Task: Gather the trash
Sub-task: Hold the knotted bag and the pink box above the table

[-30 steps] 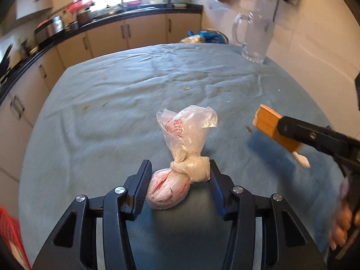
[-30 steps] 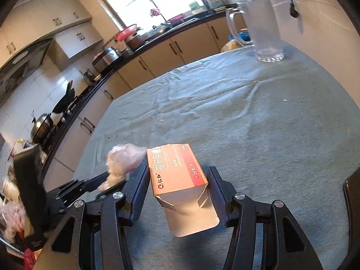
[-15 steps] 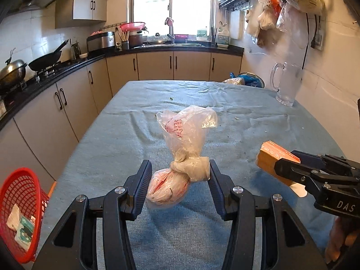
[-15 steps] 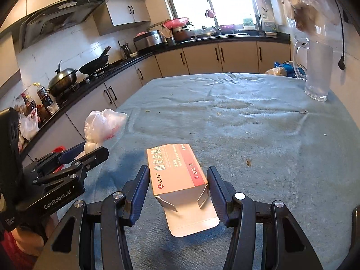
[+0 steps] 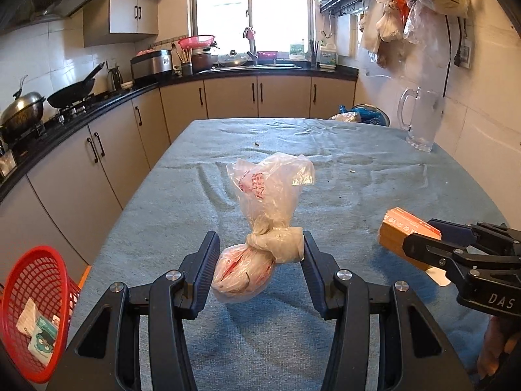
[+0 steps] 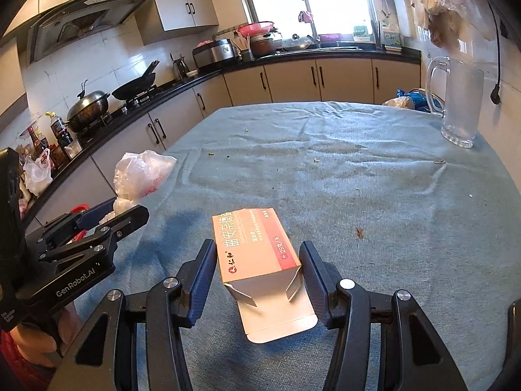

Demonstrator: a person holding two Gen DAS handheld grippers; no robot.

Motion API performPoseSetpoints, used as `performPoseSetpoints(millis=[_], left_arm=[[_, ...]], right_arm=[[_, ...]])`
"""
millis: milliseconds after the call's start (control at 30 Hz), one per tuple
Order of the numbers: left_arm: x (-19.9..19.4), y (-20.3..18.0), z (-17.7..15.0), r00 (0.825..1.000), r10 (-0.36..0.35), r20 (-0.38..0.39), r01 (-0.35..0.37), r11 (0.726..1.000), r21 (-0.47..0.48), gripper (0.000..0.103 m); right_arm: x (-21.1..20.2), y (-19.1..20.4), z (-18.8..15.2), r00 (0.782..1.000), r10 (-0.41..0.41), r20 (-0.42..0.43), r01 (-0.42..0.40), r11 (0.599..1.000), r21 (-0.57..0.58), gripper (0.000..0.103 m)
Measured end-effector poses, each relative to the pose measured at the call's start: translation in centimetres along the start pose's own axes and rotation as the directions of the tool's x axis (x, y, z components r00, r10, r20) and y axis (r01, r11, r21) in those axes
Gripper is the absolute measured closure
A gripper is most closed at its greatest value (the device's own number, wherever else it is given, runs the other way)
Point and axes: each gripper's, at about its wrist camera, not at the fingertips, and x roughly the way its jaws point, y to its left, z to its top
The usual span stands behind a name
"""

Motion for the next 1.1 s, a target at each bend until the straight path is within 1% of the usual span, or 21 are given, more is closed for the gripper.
performPoseSetpoints(millis=[667, 833, 1100], left_arm=[[0.33, 0.28, -0.01, 0.999, 0.035, -0.004, -0.035, 0.999, -0.008, 0.054], [0.57, 0.48, 0.04, 0.999, 0.037, -0.015, -0.037, 0.999, -0.012, 0.054], [0.39, 0.80, 0.05, 0.999, 0.041, -0.009, -0.041, 0.999, -0.022, 0.054]], right_arm=[[0.09, -0.28, -0.27, 1.000, 0.024, -0.013, -0.024, 1.000, 0.016, 0.046], [0.28, -0.16, -0.37, 0.999, 0.030, -0.023, -0.030, 0.999, 0.017, 0.046], [0.28, 0.04, -0.40, 0.999, 0.031, -0.024, -0.031, 0.999, 0.014, 0.046]])
